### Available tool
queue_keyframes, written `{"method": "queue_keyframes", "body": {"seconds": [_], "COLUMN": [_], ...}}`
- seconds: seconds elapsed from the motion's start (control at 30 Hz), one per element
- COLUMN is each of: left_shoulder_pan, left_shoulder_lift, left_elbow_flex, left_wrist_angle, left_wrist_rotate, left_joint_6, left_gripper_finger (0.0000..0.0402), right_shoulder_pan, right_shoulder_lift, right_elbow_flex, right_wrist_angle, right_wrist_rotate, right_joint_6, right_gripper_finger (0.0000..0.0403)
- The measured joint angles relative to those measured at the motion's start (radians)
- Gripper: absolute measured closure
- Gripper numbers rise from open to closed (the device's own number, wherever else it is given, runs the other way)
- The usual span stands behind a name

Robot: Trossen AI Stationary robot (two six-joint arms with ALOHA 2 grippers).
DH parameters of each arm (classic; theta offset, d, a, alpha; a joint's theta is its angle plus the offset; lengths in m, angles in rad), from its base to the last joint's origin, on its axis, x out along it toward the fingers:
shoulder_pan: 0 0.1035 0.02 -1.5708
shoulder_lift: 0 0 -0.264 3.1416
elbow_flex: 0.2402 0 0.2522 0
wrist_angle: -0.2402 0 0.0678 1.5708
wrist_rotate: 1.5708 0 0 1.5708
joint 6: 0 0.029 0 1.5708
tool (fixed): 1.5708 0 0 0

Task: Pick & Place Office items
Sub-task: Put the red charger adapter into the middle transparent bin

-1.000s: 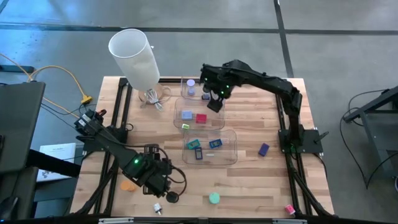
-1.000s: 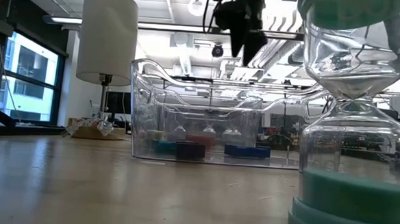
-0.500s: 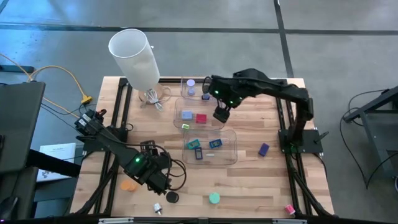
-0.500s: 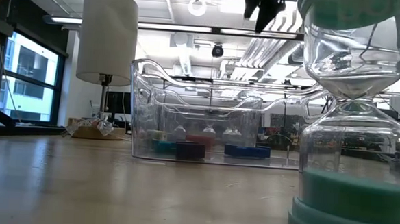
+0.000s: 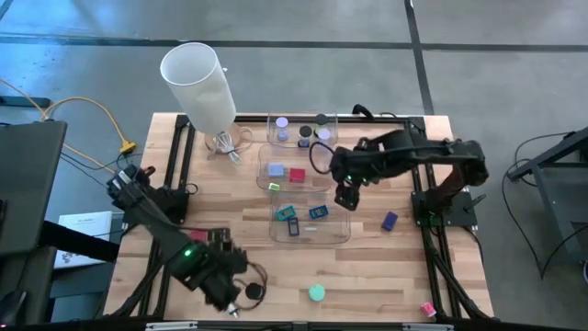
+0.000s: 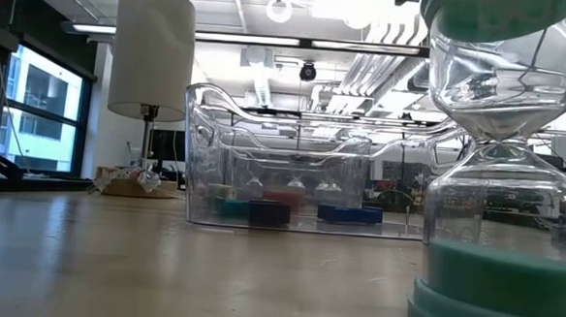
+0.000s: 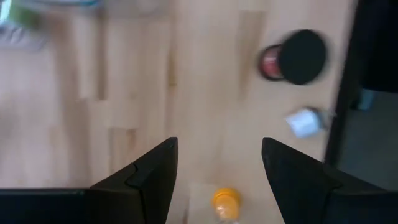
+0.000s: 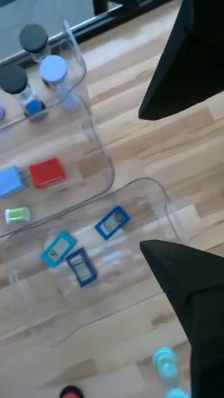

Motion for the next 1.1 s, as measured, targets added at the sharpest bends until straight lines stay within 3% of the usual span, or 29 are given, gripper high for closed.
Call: {"method": "queue_keyframes", "body": {"seconds": [0.23, 0.43, 0.63, 0.87, 1.1], "left_shoulder_pan": [-0.05, 0.011, 0.119, 0.261, 0.25], "left_shoulder_lift": [0.0, 0.0, -0.004, -0.024, -0.121], "left_elbow_flex": [0.0, -0.004, -0.033, -0.213, -0.427], "left_wrist_angle": [0.047, -0.155, -0.143, -0.143, -0.117], "left_wrist_rotate": [-0.02, -0.058, -0.052, 0.075, 0.113], "left_joint_6": [-0.051, -0.16, 0.002, 0.048, -0.019], "left_gripper_finger": [0.0179, 0.0179, 0.0179, 0.0179, 0.0179], "right_shoulder_pan": [0.053, 0.062, 0.086, 0.14, 0.204], "right_shoulder_lift": [-0.025, -0.032, -0.031, -0.031, -0.031], "right_elbow_flex": [-0.115, -0.189, -0.221, -0.221, -0.221], "right_wrist_angle": [0.002, 0.007, 0.026, 0.031, 0.034], "right_wrist_rotate": [0.036, 0.053, 0.061, 0.09, 0.111], "right_joint_6": [0.066, 0.077, 0.082, 0.104, 0.124], "right_gripper_finger": [0.0081, 0.0081, 0.0081, 0.0081, 0.0081]}}
